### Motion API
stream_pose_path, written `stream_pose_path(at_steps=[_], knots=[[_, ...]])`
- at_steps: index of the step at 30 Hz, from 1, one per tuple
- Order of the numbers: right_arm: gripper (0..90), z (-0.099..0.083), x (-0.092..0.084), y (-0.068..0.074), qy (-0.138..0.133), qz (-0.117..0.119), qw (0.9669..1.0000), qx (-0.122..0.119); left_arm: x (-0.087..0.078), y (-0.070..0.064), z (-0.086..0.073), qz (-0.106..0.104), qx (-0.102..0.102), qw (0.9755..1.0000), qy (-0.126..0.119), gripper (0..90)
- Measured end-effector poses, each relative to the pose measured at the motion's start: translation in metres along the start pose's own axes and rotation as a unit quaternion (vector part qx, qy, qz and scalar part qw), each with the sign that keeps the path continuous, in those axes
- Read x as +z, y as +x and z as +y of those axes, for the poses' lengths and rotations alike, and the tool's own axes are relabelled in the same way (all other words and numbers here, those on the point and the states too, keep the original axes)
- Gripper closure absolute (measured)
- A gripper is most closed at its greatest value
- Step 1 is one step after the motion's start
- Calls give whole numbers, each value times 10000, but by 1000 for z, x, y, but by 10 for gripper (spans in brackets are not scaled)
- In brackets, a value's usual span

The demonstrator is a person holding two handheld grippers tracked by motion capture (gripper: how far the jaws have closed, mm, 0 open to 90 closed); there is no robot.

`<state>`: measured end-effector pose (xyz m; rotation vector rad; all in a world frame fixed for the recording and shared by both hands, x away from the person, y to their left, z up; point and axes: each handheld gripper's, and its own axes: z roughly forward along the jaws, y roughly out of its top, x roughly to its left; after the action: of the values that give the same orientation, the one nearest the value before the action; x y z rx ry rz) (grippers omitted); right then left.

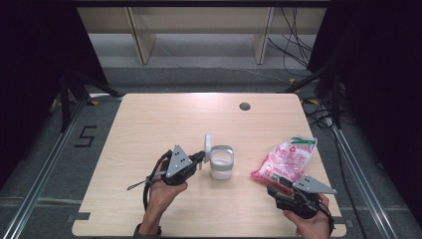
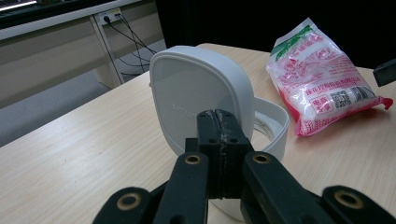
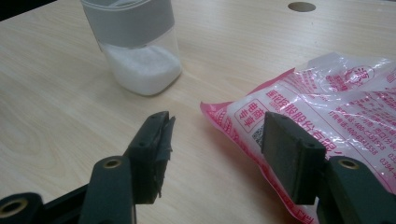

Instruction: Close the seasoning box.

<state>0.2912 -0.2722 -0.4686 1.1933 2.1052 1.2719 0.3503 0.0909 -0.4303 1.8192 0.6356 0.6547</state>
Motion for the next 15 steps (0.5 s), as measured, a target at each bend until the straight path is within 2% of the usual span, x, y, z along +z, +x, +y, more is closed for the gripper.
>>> stream_pose_path(at_steps=[9,10,13,15], knots=[[430,0,0,0,13,3,10000,-8,2,-2,1,-34,62,10000,2,891],[430,0,0,3,49,-3,9999,129,2,-3,1,-37,58,10000,8,891],[430,0,0,0,55,3,10000,-38,3,-5,2,-64,68,10000,0,891],[430,0,0,0,79,-11,10000,-55,4,-6,2,-76,74,9999,20,891]])
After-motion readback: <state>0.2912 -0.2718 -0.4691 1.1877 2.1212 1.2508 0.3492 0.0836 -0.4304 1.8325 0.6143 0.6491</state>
